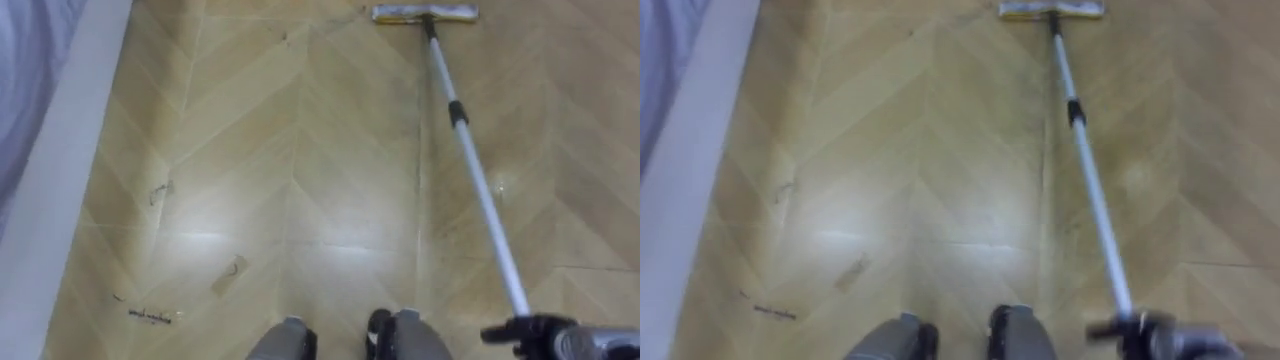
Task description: Mop floor
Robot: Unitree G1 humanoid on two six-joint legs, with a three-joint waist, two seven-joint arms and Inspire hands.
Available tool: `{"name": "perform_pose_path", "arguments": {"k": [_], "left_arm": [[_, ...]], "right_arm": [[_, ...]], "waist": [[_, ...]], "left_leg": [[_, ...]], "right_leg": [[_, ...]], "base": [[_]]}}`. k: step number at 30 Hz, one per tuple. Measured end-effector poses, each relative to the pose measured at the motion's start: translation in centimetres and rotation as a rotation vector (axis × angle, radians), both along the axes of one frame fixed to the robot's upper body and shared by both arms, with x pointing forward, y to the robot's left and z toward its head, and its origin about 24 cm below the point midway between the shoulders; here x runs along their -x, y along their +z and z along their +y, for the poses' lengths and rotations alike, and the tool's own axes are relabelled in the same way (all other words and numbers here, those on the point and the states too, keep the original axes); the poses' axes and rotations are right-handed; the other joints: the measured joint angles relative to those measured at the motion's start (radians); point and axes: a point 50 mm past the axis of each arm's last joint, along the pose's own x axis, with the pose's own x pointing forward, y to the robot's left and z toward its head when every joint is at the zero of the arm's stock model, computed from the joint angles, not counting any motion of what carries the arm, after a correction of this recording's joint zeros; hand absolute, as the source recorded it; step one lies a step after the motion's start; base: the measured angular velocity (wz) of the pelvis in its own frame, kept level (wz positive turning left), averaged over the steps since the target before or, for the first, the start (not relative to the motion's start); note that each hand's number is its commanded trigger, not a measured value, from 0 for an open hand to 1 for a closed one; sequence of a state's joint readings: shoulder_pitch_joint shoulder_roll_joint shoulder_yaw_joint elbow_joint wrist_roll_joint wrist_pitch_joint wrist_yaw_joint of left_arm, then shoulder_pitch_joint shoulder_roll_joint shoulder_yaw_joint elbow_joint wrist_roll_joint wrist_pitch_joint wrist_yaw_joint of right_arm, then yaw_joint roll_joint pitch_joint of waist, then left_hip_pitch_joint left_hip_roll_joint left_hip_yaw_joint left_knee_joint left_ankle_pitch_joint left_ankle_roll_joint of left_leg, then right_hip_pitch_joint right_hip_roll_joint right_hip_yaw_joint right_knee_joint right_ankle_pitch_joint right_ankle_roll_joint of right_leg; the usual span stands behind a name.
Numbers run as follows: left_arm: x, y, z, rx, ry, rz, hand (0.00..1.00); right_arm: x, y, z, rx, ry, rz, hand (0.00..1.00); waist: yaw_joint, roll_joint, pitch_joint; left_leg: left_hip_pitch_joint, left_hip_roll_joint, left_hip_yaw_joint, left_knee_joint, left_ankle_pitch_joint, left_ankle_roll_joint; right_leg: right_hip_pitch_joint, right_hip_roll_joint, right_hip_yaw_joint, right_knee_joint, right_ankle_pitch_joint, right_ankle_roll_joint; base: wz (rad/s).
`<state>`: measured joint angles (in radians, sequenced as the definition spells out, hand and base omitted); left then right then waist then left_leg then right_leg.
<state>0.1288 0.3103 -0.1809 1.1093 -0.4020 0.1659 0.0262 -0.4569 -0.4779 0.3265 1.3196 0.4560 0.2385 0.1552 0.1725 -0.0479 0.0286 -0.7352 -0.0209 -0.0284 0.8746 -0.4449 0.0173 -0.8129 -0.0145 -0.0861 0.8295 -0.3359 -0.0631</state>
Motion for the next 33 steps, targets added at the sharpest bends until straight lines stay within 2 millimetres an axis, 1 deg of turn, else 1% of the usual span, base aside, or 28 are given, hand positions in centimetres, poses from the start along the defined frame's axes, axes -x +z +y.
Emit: {"name": "perform_pose_path", "arguments": {"k": [1, 2, 4, 5, 6, 7, 8, 9, 10, 11, 12, 13, 14, 15, 16, 17, 18, 19, 21, 24, 25, 27, 28, 29, 30, 31, 32, 33], "left_arm": [[0.0, 0.0, 0.0, -0.001, 0.0, 0.002, 0.0], [0.3, -0.1, -0.1, 0.004, 0.001, 0.02, 0.0], [1.0, -0.2, -0.3, 0.022, 0.002, 0.043, 0.0], [1.3, -0.3, -0.6, 0.04, -0.004, 0.062, 0.0], [1.5, -0.4, -1.0, 0.061, -0.015, 0.071, 0.0], [1.4, -0.5, -1.2, 0.069, -0.031, 0.071, 0.0], [0.9, -0.5, -1.5, 0.086, -0.072, 0.063, 0.0], [0.8, -0.5, -1.7, 0.098, -0.08, 0.051, 0.0], [0.7, -0.6, -1.8, 0.106, -0.075, 0.047, 0.0], [0.8, -0.8, -2.4, 0.127, -0.065, 0.047, 0.0], [0.8, -0.9, -2.7, 0.136, -0.066, 0.05, 0.0], [1.0, -1.1, -3.4, 0.157, -0.068, 0.061, 0.0], [1.1, -1.2, -3.9, 0.172, -0.07, 0.06, 0.0], [0.9, -1.2, -4.1, 0.175, -0.075, 0.049, 0.0], [0.7, -1.3, -4.3, 0.177, -0.077, 0.042, 0.0], [0.1, -1.3, -4.7, 0.187, -0.075, 0.02, 0.0], [-0.1, -1.4, -5.2, 0.2, -0.063, 0.003, 0.0], [-0.1, -1.4, -5.4, 0.204, -0.063, -0.001, 0.0], [0.3, -1.6, -5.7, 0.206, -0.058, 0.014, 0.0], [0.8, -1.6, -5.6, 0.192, -0.045, 0.033, 0.0], [1.0, -1.6, -5.5, 0.183, -0.037, 0.041, 0.0], [1.0, -1.5, -4.7, 0.158, -0.024, 0.051, 0.0], [0.9, -1.4, -4.4, 0.151, -0.021, 0.05, 0.0], [0.7, -1.3, -3.6, 0.133, -0.02, 0.045, 0.0], [0.7, -1.1, -3.0, 0.118, -0.018, 0.045, 0.0], [0.6, -1.0, -2.8, 0.111, -0.017, 0.044, 0.0], [0.6, -0.9, -2.3, 0.097, -0.013, 0.042, 0.0], [0.6, -0.9, -2.2, 0.092, -0.012, 0.043, 0.0]], "right_arm": [[-0.4, 0.4, -0.2, -0.005, -0.015, -0.027, 1.0], [-0.8, 0.6, -0.1, -0.036, -0.05, -0.064, 1.0], [-0.8, 0.4, 0.3, -0.102, -0.095, -0.097, 1.0], [-0.2, 0.0, 0.2, -0.132, -0.123, -0.096, 1.0], [1.6, -1.0, 0.0, -0.139, -0.15, -0.061, 1.0], [3.1, -1.8, -0.3, -0.142, -0.178, -0.034, 1.0], [6.8, -3.4, -0.7, -0.15, -0.243, 0.043, 1.0], [10.6, -4.9, -0.6, -0.163, -0.297, 0.142, 1.0], [12.4, -5.4, -0.4, -0.166, -0.312, 0.192, 1.0], [15.7, -6.2, -0.2, -0.16, -0.322, 0.281, 1.0], [17.2, -6.5, 0.0, -0.154, -0.318, 0.322, 1.0], [19.7, -7.2, 0.8, -0.154, -0.309, 0.396, 1.0], [21.4, -7.5, 1.4, -0.144, -0.3, 0.449, 1.0], [22.3, -7.9, 2.2, -0.143, -0.29, 0.485, 1.0], [22.6, -8.0, 2.6, -0.146, -0.287, 0.495, 1.0], [22.7, -8.4, 3.5, -0.153, -0.284, 0.503, 1.0], [22.5, -8.7, 4.4, -0.16, -0.28, 0.505, 1.0], [22.2, -8.9, 4.8, -0.164, -0.276, 0.502, 1.0], [20.6, -9.2, 5.7, -0.164, -0.251, 0.478, 1.0], [18.7, -9.0, 5.5, -0.135, -0.23, 0.462, 1.0], [17.3, -8.8, 5.4, -0.126, -0.226, 0.448, 1.0], [14.9, -8.3, 5.0, -0.124, -0.2, 0.423, 1.0], [14.3, -8.1, 4.9, -0.127, -0.197, 0.415, 1.0], [12.6, -7.6, 4.5, -0.128, -0.19, 0.383, 1.0], [10.9, -6.9, 3.9, -0.126, -0.178, 0.341, 1.0], [10.2, -6.6, 3.7, -0.124, -0.17, 0.319, 1.0], [9.2, -6.1, 3.1, -0.114, -0.161, 0.281, 1.0], [8.7, -5.9, 3.0, -0.11, -0.157, 0.267, 1.0]], "waist": [[0.006, -0.002, -0.0006], [0.018, -0.003, -0.0001], [0.023, -0.002, 0.0006], [0.019, 0.007, 0.0006], [0.012, 0.02, -0.0041], [0.004, 0.03, -0.0095], [0.0, 0.051, -0.0182], [0.001, 0.061, -0.0184], [0.001, 0.065, -0.019], [0.002, 0.08, -0.0185], [0.0, 0.084, -0.02], [-0.008, 0.1, -0.0239], [-0.029, 0.114, -0.0259], [-0.052, 0.117, -0.0249], [-0.063, 0.121, -0.0236], [-0.076, 0.137, -0.0194], [-0.085, 0.146, -0.0206], [-0.085, 0.149, -0.0188], [-0.084, 0.156, -0.0125], [-0.071, 0.155, -0.0095], [-0.058, 0.149, -0.0066], [-0.058, 0.129, 0.003], [-0.058, 0.122, 0.0029], [-0.055, 0.107, 0.0031], [-0.055, 0.089, 0.0071], [-0.055, 0.084, 0.0074], [-0.05, 0.067, 0.0074], [-0.046, 0.062, 0.0047]], "left_leg": [[-0.006, 0.005, 0.003, 0.006, 0.006, -0.01], [-0.01, 0.02, 0.018, 0.015, 0.016, -0.018], [-0.014, 0.031, 0.04, 0.002, 0.034, -0.021], [-0.031, 0.031, 0.047, 0.012, 0.061, -0.013], [-0.045, 0.01, 0.044, -0.017, 0.072, -0.013], [-0.046, -0.011, 0.036, -0.069, 0.076, -0.011], [-0.037, -0.046, 0.032, -0.176, 0.121, 0.011], [-0.01, -0.05, 0.056, -0.212, 0.183, 0.068], [-0.001, -0.042, 0.081, -0.22, 0.176, 0.079], [0.009, -0.025, 0.12, -0.216, 0.155, 0.093], [0.013, -0.026, 0.129, -0.214, 0.148, 0.097], [0.018, -0.03, 0.141, -0.191, 0.127, 0.105], [0.02, -0.031, 0.144, -0.154, 0.097, 0.111], [0.024, -0.034, 0.15, -0.126, 0.072, 0.115], [0.025, -0.036, 0.15, -0.115, 0.061, 0.118], [0.03, -0.034, 0.15, -0.095, 0.043, 0.122], [0.038, -0.034, 0.149, -0.092, 0.038, 0.126], [0.045, -0.036, 0.149, -0.096, 0.037, 0.127], [0.067, -0.048, 0.13, -0.112, 0.039, 0.131], [0.086, -0.062, 0.117, -0.138, 0.052, 0.132], [0.099, -0.066, 0.102, -0.154, 0.06, 0.129], [0.153, -0.08, 0.056, -0.186, 0.077, 0.118], [0.164, -0.08, 0.047, -0.192, 0.08, 0.115], [0.189, -0.077, 0.039, -0.199, 0.083, 0.11], [0.212, -0.074, 0.02, -0.205, 0.086, 0.104], [0.223, -0.072, 0.015, -0.209, 0.087, 0.102], [0.242, -0.066, 0.006, -0.215, 0.089, 0.098], [0.247, -0.062, 0.005, -0.218, 0.089, 0.097]], "right_leg": [[0.002, 0.005, -0.001, -0.003, -0.001, -0.003], [0.013, 0.017, 0.002, -0.016, -0.002, -0.008], [0.022, 0.023, 0.007, -0.037, 0.0, -0.013], [0.034, 0.026, 0.021, -0.053, 0.004, -0.013], [0.057, 0.033, 0.056, -0.075, 0.006, -0.009], [0.071, 0.032, 0.066, -0.093, 0.007, -0.005], [0.102, 0.036, 0.091, -0.126, 0.008, 0.003], [0.119, 0.037, 0.109, -0.136, -0.002, 0.018], [0.125, 0.037, 0.122, -0.133, -0.007, 0.023], [0.126, 0.037, 0.132, -0.107, -0.011, 0.028], [0.115, 0.032, 0.126, -0.077, -0.008, 0.03], [0.092, 0.017, 0.107, -0.005, 0.001, 0.04], [0.073, 0.011, 0.101, 0.059, 0.002, 0.043], [0.055, 0.002, 0.096, 0.117, 0.002, 0.043], [0.048, -0.003, 0.09, 0.138, 0.003, 0.045], [0.041, -0.003, 0.088, 0.166, 0.01, 0.058], [0.043, -0.002, 0.092, 0.167, 0.01, 0.063], [0.048, -0.003, 0.092, 0.159, 0.01, 0.065], [0.072, -0.002, 0.095, 0.1, -0.009, 0.091], [0.118, -0.001, 0.098, 0.029, -0.028, 0.078], [0.149, 0.0, 0.087, -0.022, -0.031, 0.071], [0.232, -0.007, 0.043, -0.105, -0.036, 0.039], [0.249, -0.011, 0.025, -0.118, -0.034, 0.035], [0.278, -0.01, 0.011, -0.137, -0.033, 0.028], [0.313, -0.008, -0.01, -0.16, -0.029, 0.021], [0.33, -0.007, -0.019, -0.171, -0.028, 0.018], [0.36, -0.001, -0.035, -0.194, -0.022, 0.012], [0.37, 0.0, -0.042, -0.206, -0.019, 0.01]], "base": [[0.36], [0.28], [0.34], [0.62], [0.72], [1.03], [0.93], [0.73], [0.16], [-0.13], [-0.34], [-0.41], [-0.53], [-0.43], [-0.45], [-0.41], [-0.45], [-0.57], [-0.68], [-0.5], [-0.32], [0.07], [0.33], [0.32], [0.31], [0.34], [0.25], [0.35]]}}
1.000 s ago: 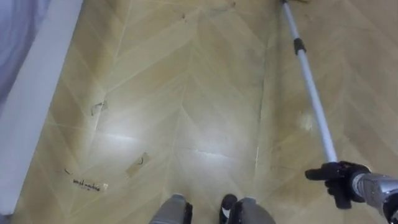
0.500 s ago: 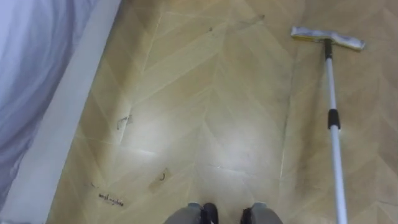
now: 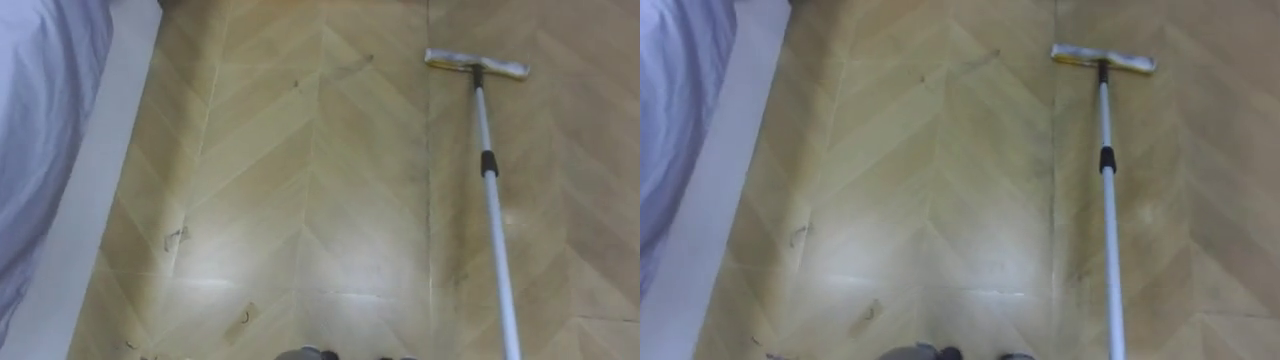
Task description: Mop floor
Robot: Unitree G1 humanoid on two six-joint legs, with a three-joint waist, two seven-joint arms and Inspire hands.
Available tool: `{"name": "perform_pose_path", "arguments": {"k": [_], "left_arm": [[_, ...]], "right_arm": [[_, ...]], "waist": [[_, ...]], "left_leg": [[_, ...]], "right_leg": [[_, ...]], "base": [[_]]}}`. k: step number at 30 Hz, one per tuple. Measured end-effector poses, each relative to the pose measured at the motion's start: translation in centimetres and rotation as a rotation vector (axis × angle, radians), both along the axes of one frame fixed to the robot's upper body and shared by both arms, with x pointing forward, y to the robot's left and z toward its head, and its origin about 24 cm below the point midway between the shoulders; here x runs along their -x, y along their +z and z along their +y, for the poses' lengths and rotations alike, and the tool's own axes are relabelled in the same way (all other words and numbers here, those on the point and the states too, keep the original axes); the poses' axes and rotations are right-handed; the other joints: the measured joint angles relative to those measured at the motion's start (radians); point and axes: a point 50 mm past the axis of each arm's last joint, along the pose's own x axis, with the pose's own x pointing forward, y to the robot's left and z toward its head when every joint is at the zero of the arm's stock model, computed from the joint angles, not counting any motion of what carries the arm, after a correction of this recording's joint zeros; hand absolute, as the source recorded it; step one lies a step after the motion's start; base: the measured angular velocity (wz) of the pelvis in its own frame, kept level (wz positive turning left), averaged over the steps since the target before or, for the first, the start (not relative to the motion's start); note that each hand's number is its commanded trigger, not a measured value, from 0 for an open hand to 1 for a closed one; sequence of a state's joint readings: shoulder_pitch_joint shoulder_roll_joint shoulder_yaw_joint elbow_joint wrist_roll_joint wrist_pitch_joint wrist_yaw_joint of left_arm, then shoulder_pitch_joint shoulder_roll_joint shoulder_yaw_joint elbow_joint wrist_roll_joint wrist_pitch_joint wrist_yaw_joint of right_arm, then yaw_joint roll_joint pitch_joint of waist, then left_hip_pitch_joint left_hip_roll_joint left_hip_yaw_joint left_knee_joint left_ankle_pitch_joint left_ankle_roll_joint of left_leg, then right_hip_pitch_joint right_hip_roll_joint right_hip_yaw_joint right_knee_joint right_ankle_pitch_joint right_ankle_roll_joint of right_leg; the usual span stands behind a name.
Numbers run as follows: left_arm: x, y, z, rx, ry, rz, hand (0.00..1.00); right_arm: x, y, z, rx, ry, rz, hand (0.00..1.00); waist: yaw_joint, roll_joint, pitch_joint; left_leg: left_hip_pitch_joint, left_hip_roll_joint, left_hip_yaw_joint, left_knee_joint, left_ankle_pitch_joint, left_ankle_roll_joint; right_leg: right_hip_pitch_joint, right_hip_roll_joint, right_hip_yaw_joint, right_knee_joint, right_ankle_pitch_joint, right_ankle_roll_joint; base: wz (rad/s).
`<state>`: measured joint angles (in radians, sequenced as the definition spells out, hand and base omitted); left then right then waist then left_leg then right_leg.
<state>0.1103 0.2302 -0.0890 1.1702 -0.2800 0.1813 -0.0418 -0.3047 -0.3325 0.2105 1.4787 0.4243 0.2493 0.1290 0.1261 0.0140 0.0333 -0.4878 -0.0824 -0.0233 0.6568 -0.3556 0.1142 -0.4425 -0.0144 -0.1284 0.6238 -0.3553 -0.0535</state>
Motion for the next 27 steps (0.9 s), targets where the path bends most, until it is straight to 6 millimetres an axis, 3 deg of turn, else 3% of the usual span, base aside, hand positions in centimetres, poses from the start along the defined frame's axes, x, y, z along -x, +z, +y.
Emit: {"name": "perform_pose_path", "arguments": {"k": [2, 4, 8, 11, 13, 20, 27], "left_arm": [[-0.2, 0.0, 0.1, -0.018, 0.001, 0.001, 0.0], [0.1, 0.0, 0.0, -0.029, 0.003, 0.015, 0.0], [1.9, -0.2, 0.1, -0.061, 0.03, 0.076, 0.0], [1.8, 0.0, 0.6, -0.087, 0.084, 0.052, 0.0], [1.3, 0.1, 0.7, -0.099, 0.088, 0.019, 0.0], [0.4, 0.3, 0.5, -0.119, 0.086, -0.039, 0.0], [0.5, 0.1, -0.2, -0.113, 0.103, -0.044, 0.0]], "right_arm": [[-0.8, 0.4, -0.3, -0.003, -0.007, -0.034, 1.0], [-0.2, 0.1, -0.1, -0.024, -0.021, -0.027, 1.0], [3.7, -1.5, 1.0, -0.069, -0.034, 0.053, 1.0], [7.1, -2.5, 1.8, -0.096, -0.041, 0.098, 1.0], [9.3, -3.0, 2.3, -0.11, -0.043, 0.119, 1.0], [11.1, -3.6, 4.1, -0.163, -0.038, 0.135, 1.0], [11.3, -3.8, 4.7, -0.183, -0.03, 0.129, 1.0]], "waist": [[0.013, -0.014, -0.0026], [0.018, -0.019, -0.0028], [0.016, -0.034, -0.0117], [0.012, -0.052, -0.0223], [-0.004, -0.051, -0.0245], [-0.026, -0.041, -0.0335], [-0.04, -0.053, -0.0262]], "left_leg": [[0.047, 0.016, -0.005, -0.034, 0.006, -0.009], [0.106, 0.021, -0.009, -0.079, 0.015, -0.014], [0.28, 0.021, -0.005, -0.249, 0.06, -0.023], [0.351, 0.019, 0.003, -0.315, 0.084, -0.028], [0.398, 0.02, 0.002, -0.339, 0.085, -0.029], [0.505, 0.022, 0.023, -0.437, 0.102, -0.037], [0.55, 0.022, 0.034, -0.462, 0.104, -0.038]], "right_leg": [[0.065, 0.005, -0.042, -0.066, 0.018, -0.004], [0.14, 0.009, -0.065, -0.13, 0.033, -0.003], [0.322, 0.02, -0.075, -0.304, 0.089, 0.0], [0.398, 0.026, -0.071, -0.391, 0.113, -0.002], [0.451, 0.031, -0.076, -0.436, 0.122, -0.001], [0.514, 0.034, -0.052, -0.46, 0.123, -0.001], [0.548, 0.036, -0.018, -0.475, 0.123, -0.001]], "base": [[0.44], [0.36], [0.03], [0.01], [0.02], [-0.14], [-0.07]]}}
